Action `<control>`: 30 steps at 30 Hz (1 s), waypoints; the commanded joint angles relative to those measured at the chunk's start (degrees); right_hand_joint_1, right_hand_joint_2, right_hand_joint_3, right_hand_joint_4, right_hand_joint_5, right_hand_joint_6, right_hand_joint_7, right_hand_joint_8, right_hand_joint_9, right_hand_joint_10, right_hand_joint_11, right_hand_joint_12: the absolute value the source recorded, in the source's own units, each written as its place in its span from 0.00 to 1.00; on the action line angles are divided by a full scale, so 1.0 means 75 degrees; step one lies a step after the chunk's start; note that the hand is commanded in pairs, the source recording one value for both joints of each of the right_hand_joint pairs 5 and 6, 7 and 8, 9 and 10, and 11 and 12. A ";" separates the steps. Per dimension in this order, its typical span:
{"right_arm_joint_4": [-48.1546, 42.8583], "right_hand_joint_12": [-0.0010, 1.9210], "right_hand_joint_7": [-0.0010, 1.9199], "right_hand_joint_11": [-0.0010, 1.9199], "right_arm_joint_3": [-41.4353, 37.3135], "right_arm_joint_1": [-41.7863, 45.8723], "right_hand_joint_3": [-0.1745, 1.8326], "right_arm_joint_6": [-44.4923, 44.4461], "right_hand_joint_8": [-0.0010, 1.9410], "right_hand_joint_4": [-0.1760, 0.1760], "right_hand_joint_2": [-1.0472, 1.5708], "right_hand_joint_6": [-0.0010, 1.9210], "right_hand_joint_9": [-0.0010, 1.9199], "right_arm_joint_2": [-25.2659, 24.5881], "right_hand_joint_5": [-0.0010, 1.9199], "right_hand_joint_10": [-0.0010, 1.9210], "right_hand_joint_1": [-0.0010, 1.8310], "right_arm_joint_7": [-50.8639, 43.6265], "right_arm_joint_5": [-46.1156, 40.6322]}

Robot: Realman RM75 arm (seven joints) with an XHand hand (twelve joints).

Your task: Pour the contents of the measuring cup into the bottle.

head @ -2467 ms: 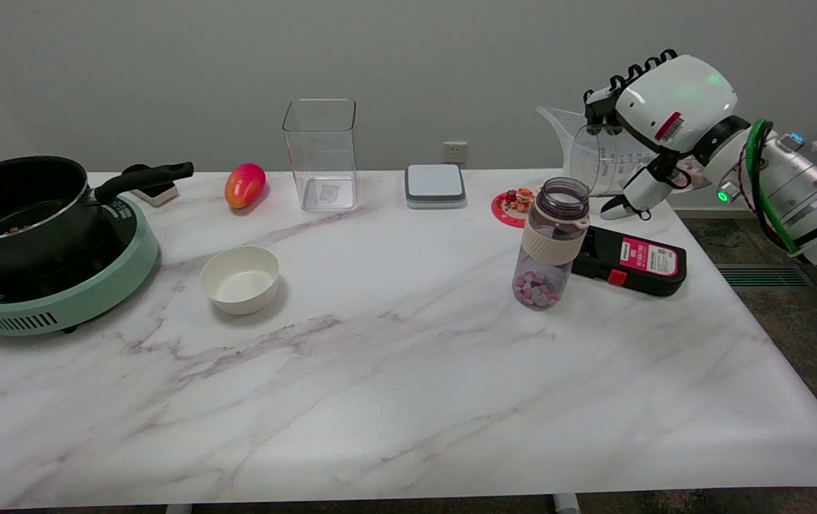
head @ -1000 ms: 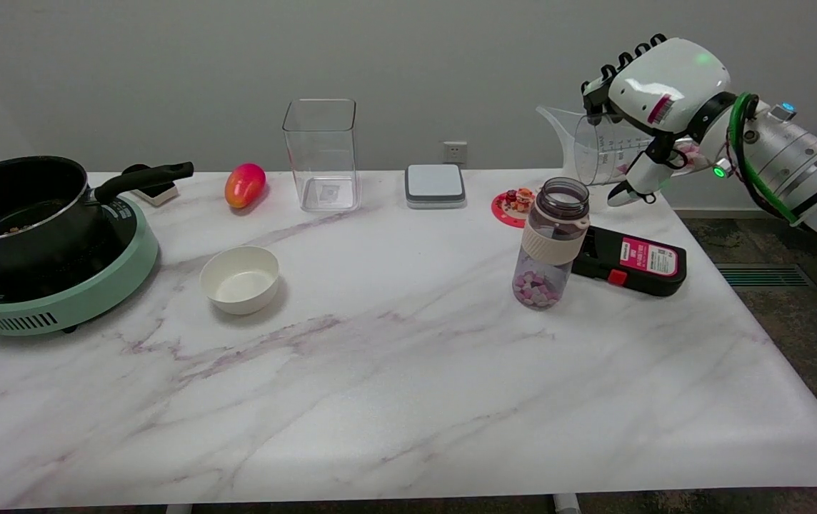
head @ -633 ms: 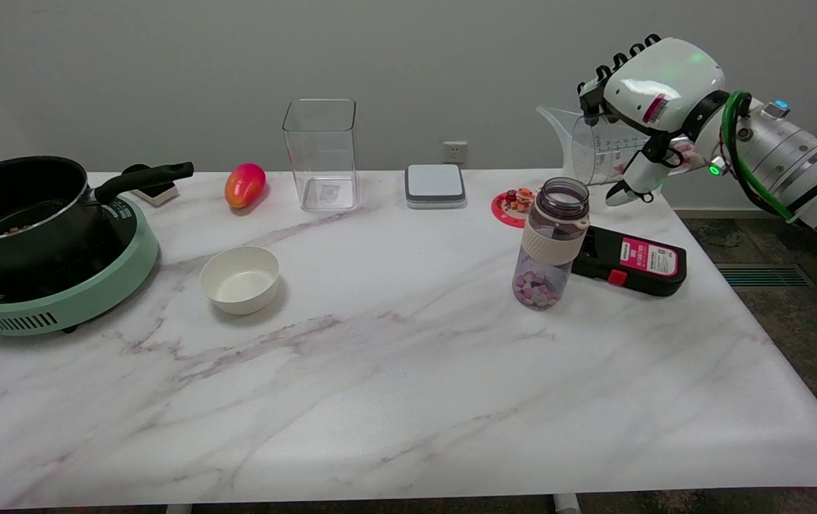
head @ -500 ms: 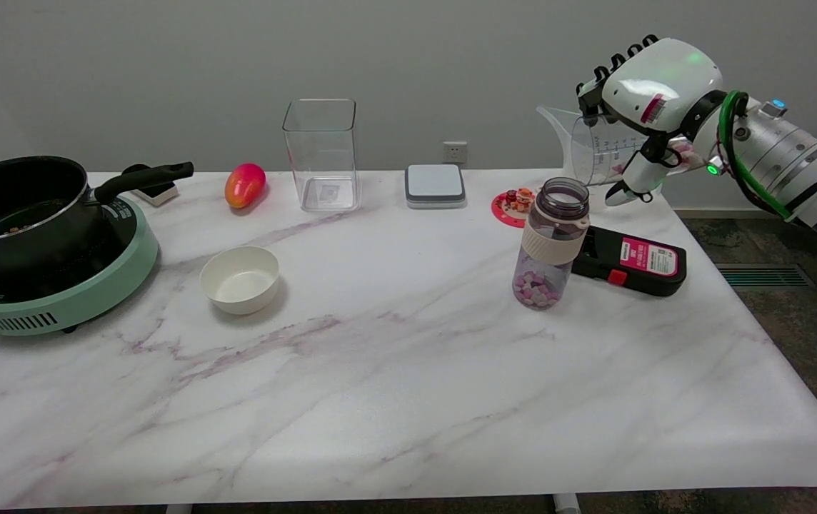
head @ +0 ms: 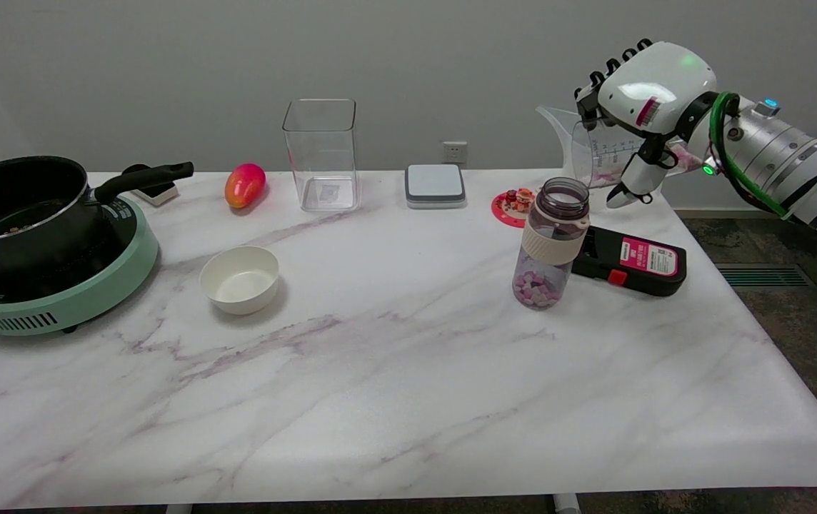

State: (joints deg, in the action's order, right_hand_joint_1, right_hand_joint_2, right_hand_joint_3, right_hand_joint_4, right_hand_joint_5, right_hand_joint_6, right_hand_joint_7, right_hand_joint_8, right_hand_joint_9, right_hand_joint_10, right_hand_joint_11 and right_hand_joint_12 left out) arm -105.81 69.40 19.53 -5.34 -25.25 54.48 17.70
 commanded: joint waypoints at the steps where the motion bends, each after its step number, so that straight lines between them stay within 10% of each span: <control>1: 0.0015 0.65 0.82 0.65 0.0094 0.0084 0.64 0.0120 0.81 0.50 0.64 0.85 0.76 0.0119 0.85 0.76 0.82 -0.0061 0.0226; 30: 0.0079 0.65 0.81 0.65 0.0019 0.0169 0.66 0.0120 0.80 0.50 0.63 0.85 0.77 0.0194 0.85 0.77 0.82 -0.0071 0.0416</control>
State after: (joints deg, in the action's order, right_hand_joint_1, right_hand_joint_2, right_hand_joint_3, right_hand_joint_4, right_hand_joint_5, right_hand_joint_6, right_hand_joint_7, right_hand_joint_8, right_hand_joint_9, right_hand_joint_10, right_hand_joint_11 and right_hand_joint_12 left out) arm -105.61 69.75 20.60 -4.30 -24.14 54.02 20.30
